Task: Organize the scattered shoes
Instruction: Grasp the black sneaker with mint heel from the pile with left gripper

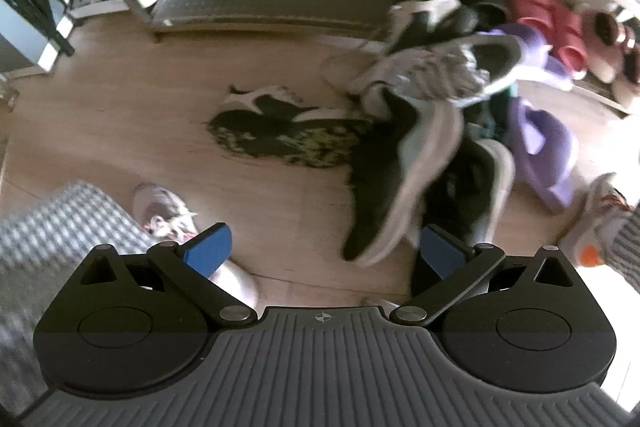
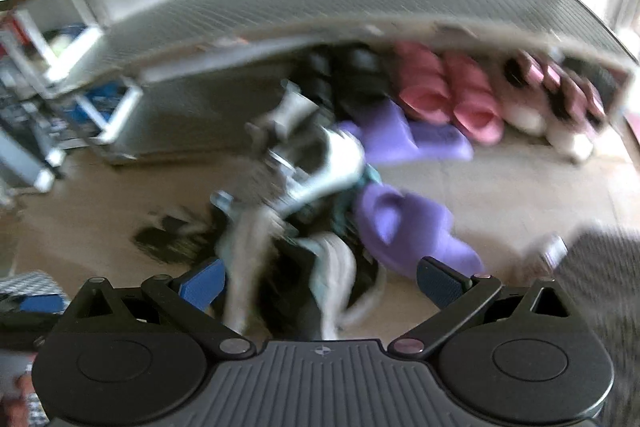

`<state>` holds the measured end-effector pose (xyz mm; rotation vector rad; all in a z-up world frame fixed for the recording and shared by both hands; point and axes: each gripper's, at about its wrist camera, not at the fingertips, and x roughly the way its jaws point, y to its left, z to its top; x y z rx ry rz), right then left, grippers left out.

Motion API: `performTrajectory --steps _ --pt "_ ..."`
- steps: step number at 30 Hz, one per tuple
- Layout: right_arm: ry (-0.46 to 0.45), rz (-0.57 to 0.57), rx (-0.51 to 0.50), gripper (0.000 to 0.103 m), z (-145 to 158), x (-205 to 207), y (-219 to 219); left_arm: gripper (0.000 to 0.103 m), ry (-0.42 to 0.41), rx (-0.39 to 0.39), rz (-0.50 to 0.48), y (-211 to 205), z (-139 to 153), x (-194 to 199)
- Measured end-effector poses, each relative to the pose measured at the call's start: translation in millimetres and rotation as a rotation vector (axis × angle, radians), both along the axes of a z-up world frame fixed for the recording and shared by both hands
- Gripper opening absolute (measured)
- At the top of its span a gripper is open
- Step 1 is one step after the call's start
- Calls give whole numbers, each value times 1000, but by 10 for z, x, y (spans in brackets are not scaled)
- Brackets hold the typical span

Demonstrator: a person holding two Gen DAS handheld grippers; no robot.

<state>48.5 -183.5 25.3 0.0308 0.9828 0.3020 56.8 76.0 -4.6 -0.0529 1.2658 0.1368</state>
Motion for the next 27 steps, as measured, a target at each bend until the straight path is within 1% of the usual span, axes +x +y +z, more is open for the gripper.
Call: performTrajectory --steps 4,6,8,10,12,13,15,16,18,19,20,21,22,23,24,25,26,27 --pt "-29 155 36 102 118 256 184 102 40 19 6 264 -37 285" --pt "-15 222 48 102 29 459 234 102 47 28 5 350 -112 411" --pt "-2 205 32 102 -88 599 241 102 50 15 13 373 -233 531" --pt "30 148 19 102 -222 719 205 102 78 -35 35 347 -399 624" --pt "56 109 16 102 -285 820 164 99 121 -85 45 275 -563 706" --pt "67 96 18 102 -292 863 142 95 138 -95 24 211 -624 747" --pt "90 70 21 101 -305 950 97 94 152 -79 -41 74 -714 837" --pt "102 57 23 101 -311 994 75 92 147 -54 -64 20 -746 885" --pt "125 31 29 99 -326 1076 32 88 144 -28 -76 -48 -781 989" --pt "142 24 39 97 -341 1092 18 82 138 -17 -66 -63 -833 1061" --pt "158 18 50 96 -356 1106 6 76 141 -36 -62 -69 -871 1096" --pt "178 18 62 94 -376 1112 -2 72 144 -71 -75 -99 -901 1116" --pt "194 18 73 91 -393 1117 -14 66 147 -106 -87 -128 -931 1135" --pt "199 14 79 89 -398 1117 -42 64 150 -141 -99 -157 -962 1155" --pt "204 10 84 84 -402 1117 -70 64 154 -176 -112 -186 -992 1175" --pt "209 6 90 83 -406 1118 -98 67 152 -204 -132 -231 -1013 1191" --pt "214 2 95 83 -410 1118 -126 75 144 -216 -157 -277 -1019 1209" --pt "219 -1 101 83 -415 1118 -154 80 131 -201 -185 -318 -1029 1228"
